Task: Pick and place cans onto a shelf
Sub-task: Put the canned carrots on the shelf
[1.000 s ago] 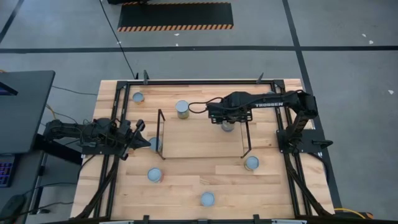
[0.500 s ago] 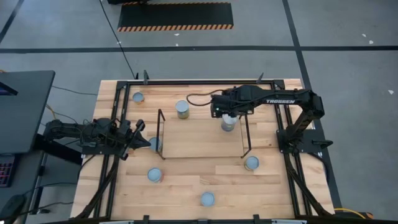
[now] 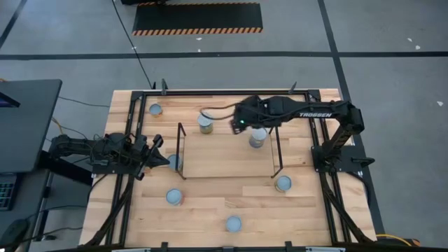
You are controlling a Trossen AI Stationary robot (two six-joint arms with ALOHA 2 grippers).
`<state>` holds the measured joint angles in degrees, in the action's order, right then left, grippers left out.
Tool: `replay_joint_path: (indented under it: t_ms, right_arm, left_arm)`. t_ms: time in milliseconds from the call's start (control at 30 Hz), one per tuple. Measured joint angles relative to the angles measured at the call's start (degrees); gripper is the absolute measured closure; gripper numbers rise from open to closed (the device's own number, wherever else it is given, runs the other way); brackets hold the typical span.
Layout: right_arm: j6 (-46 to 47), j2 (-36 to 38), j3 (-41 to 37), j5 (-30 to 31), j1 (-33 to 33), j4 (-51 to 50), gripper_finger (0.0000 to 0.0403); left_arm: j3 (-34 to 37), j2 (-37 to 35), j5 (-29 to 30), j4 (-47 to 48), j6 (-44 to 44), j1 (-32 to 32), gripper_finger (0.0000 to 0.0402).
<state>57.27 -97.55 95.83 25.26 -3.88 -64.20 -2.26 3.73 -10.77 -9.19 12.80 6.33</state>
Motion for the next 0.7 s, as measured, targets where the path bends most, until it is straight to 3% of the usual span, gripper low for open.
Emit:
replay_joint_path:
  t_ms: [133,267,467,700]
  right_arm:
    - [-15.23,-2.69,-0.45,-0.8,0.02,22.17,0.0156]
    - [-24.89,-6.85,0.03,-1.19,0.0,36.32,0.0166]
    - [-38.25,-14.4,2.89,-3.6,-0.42,42.12,0.0142]
    - [-48.45,-21.16,7.56,-8.35,-3.49,42.71,0.0058]
  left_arm:
    - [0.0,0.0,0.0,0.0,-0.01,0.0,0.039]
    - [0.0,0.0,0.0,0.02,-0.02,0.0,0.039]
    - [0.0,0.01,0.0,0.04,0.02,0.0,0.039]
    - [0.0,0.0,-0.01,0.03,0.02,0.01,0.039]
